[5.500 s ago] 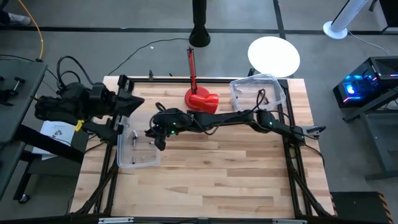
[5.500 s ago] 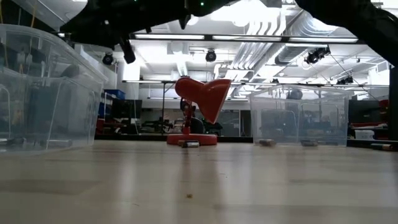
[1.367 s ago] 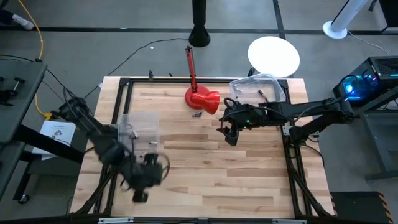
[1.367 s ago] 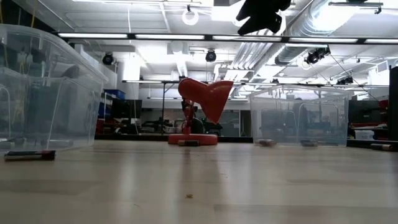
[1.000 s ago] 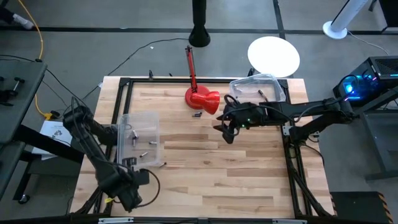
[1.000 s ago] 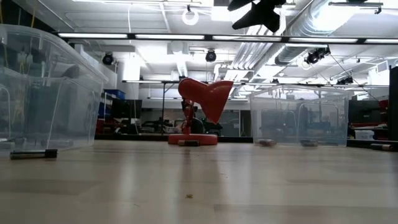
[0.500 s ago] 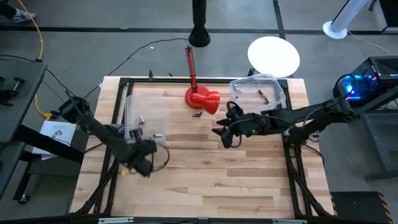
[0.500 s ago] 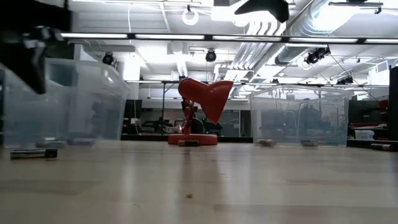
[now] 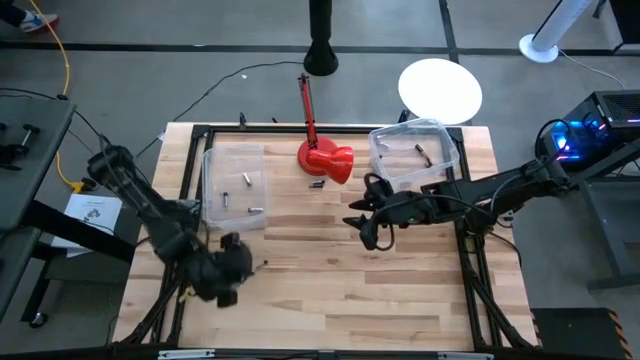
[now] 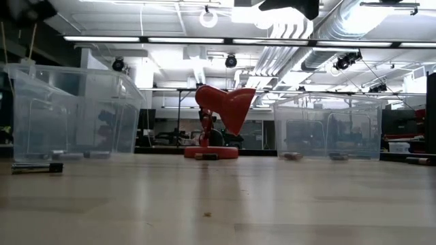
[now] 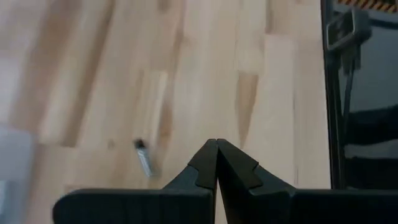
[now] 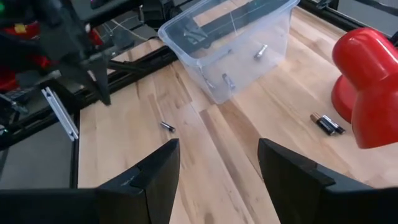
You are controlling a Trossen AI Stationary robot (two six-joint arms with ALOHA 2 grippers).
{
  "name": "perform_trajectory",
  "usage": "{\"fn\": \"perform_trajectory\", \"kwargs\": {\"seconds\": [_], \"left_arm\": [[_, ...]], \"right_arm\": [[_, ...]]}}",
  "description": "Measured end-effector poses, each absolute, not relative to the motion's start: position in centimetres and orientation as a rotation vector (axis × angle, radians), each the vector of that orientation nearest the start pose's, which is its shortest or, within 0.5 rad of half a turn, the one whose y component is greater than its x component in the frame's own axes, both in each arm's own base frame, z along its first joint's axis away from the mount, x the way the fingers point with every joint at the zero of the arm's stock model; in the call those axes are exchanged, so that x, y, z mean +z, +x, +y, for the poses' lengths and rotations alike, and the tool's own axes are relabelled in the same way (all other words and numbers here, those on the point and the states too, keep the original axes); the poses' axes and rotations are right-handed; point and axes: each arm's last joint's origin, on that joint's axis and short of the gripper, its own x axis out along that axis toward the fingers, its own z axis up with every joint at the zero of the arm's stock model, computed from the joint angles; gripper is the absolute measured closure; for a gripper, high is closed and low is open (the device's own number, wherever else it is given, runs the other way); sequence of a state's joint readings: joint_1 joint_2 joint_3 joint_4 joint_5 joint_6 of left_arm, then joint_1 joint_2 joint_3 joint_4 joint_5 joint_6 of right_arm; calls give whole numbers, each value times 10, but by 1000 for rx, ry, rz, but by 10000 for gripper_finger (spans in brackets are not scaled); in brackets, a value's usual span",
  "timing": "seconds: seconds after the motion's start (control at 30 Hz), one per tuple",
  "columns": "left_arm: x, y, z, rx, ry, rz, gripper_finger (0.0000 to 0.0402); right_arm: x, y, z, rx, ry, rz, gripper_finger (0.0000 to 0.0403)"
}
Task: Sort batteries
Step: Put the silver battery into the left transparent bin
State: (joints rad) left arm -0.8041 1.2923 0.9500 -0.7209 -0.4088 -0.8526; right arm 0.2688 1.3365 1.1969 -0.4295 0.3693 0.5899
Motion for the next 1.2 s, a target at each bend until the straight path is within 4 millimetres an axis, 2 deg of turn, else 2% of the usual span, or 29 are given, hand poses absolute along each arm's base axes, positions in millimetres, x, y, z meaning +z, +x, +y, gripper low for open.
{"fn": "perform_trajectory", "kwargs": {"seconds": [0.1, 0.2, 0.43, 0.6, 0.8, 0.93, 1.0, 1.1, 1.13, 1.2], "left_arm": [[224, 181, -181, 74, -179, 969, 399], [201, 190, -182, 187, -194, 1029, 385], [170, 219, -163, 345, -225, 1129, 299], [153, 234, -148, 388, -296, 1255, 238], [132, 243, -142, 414, -351, 1391, 209], [120, 247, -139, 404, -376, 1484, 226], [120, 248, -138, 357, -370, 1506, 263], [129, 250, -134, 298, -401, 1498, 363], [134, 251, -133, 280, -420, 1480, 378], [147, 248, -128, 265, -438, 1453, 382]], "right_arm": [[335, 282, 67, -245, 373, 495, 192], [334, 282, 67, -241, 354, 502, 192], [332, 280, 66, -264, 329, 525, 192], [328, 278, 65, -278, 310, 565, 192], [326, 276, 65, -285, 302, 587, 192], [326, 276, 64, -286, 302, 587, 192], [326, 276, 65, -286, 303, 586, 192], [326, 276, 64, -287, 303, 585, 192], [326, 276, 64, -287, 303, 585, 192], [326, 276, 64, -289, 308, 584, 192]]}}
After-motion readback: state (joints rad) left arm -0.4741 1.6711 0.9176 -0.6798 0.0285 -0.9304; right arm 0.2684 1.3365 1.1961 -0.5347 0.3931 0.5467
